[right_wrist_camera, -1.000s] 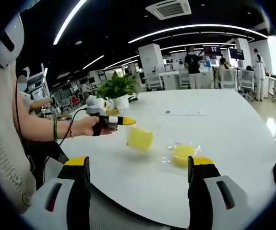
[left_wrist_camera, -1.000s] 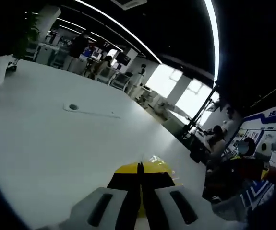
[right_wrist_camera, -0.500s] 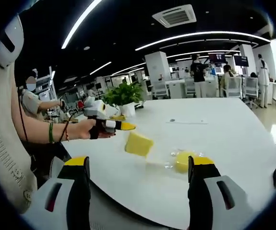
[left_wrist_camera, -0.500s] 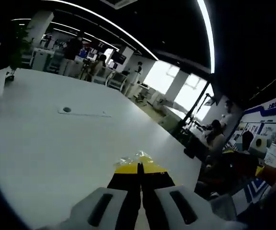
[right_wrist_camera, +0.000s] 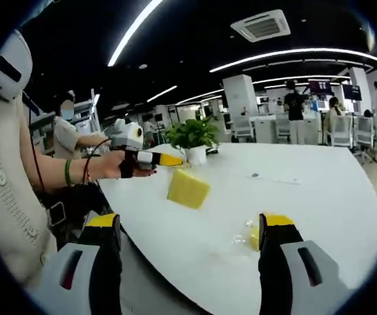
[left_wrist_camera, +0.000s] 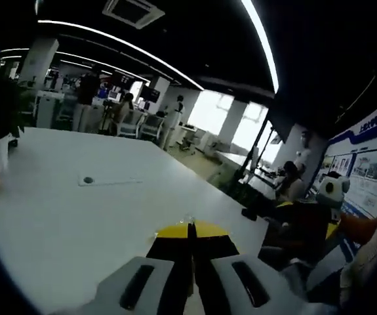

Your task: Compare the silicone blocks by pressing each to a similar depth, holding the contact briefly, and releasing to observe deformation and rebound differences across the visible hardness samples.

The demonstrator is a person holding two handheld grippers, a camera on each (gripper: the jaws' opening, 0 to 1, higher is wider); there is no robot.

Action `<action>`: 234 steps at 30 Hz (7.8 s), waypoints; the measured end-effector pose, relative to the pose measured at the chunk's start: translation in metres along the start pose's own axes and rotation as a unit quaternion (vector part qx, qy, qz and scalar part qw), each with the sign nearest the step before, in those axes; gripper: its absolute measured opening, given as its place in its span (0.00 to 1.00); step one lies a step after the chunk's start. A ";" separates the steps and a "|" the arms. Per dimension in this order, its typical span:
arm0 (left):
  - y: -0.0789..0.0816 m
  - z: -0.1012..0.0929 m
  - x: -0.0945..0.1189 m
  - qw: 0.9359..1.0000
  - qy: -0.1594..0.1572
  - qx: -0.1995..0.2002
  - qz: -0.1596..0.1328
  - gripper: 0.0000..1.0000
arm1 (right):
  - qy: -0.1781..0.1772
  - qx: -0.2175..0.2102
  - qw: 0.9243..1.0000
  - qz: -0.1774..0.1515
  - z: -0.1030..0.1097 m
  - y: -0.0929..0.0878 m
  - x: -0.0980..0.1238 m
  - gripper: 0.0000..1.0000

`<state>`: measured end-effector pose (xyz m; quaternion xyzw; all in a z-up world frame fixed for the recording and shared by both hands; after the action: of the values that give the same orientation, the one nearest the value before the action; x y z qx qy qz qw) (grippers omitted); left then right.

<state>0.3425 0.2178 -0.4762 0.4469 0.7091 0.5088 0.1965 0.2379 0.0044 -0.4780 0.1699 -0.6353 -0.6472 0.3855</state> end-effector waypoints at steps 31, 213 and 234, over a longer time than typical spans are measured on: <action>0.078 -0.079 0.018 0.993 -0.061 -0.097 0.033 0.00 | 0.256 0.269 0.921 0.116 0.024 0.127 -0.115 0.78; 0.075 -0.095 0.000 0.976 -0.117 -0.177 0.057 0.00 | 0.305 0.352 0.845 0.262 0.028 0.072 -0.144 0.27; 0.078 -0.095 0.006 0.979 -0.121 -0.159 0.041 0.00 | 0.296 0.336 0.865 0.228 0.030 0.074 -0.144 0.33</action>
<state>0.3037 0.1776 -0.3673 0.4968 0.5716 0.5645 0.3285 0.3298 0.1358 -0.4425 0.3233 -0.6911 -0.2084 0.6119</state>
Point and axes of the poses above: the point that each gripper's makers call its tool centre point, and the gripper's own axes: x roughly backward along the fingers, z roughly to its left, y roughly out of its top, the point moved 4 cm from there along x, roughly backward along the fingers, and after that the axes turned 7 degrees about -y, right-handed, at the moved point
